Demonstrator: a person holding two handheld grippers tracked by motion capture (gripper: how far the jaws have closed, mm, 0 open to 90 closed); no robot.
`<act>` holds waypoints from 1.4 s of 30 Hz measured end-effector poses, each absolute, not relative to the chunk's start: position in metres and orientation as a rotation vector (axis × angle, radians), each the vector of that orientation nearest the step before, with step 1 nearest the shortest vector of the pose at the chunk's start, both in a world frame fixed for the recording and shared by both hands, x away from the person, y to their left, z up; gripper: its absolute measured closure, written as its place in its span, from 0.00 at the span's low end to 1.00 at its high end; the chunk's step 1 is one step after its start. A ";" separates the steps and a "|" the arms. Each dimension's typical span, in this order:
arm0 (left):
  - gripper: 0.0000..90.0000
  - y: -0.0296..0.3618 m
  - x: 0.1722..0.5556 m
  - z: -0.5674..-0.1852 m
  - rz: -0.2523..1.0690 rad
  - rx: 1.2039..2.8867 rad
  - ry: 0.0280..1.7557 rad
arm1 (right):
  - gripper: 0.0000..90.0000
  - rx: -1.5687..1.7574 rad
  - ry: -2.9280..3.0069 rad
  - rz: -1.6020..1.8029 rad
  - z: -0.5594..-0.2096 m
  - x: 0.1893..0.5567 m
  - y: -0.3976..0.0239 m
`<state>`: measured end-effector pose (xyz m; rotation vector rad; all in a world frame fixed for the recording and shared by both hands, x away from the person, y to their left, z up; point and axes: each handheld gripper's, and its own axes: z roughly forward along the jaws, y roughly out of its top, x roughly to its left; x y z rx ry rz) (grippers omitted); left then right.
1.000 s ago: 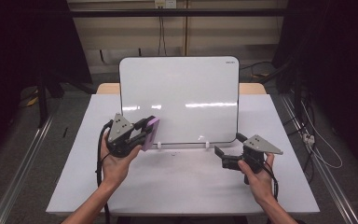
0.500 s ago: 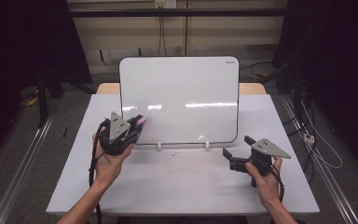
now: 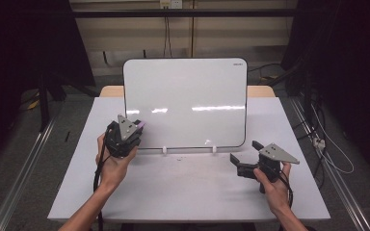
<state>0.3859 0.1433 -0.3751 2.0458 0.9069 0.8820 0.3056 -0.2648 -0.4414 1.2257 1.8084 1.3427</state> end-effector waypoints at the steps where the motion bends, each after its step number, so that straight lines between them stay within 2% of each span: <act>1: 0.75 0.142 0.387 -0.376 0.883 2.044 0.909 | 0.04 1.227 1.807 1.341 -0.442 0.306 -0.265; 14: 0.74 0.133 0.396 -0.381 0.900 2.056 0.895 | 0.04 1.223 1.808 1.343 -0.442 0.307 -0.265; 22: 0.69 0.141 0.398 -0.381 0.803 2.002 0.911 | 0.04 1.224 1.810 1.346 -0.442 0.307 -0.264; 25: 0.60 0.144 0.398 -0.380 0.740 1.981 0.915 | 0.04 1.227 1.808 1.343 -0.442 0.307 -0.264; 29: 0.44 0.147 0.395 -0.379 0.718 1.949 0.910 | 0.04 1.226 1.809 1.342 -0.442 0.307 -0.264; 32: 0.21 0.147 0.393 -0.379 0.680 1.941 0.911 | 0.04 1.226 1.807 1.340 -0.442 0.307 -0.264; 33: 0.16 0.147 0.391 -0.380 0.669 1.931 0.910 | 0.04 1.227 1.806 1.339 -0.442 0.307 -0.264; 37: 0.07 0.150 0.387 -0.382 0.610 1.922 0.911 | 0.04 1.232 1.803 1.330 -0.442 0.306 -0.266; 42: 0.04 0.158 0.380 -0.386 0.589 1.902 0.910 | 0.04 1.239 1.795 1.312 -0.442 0.303 -0.268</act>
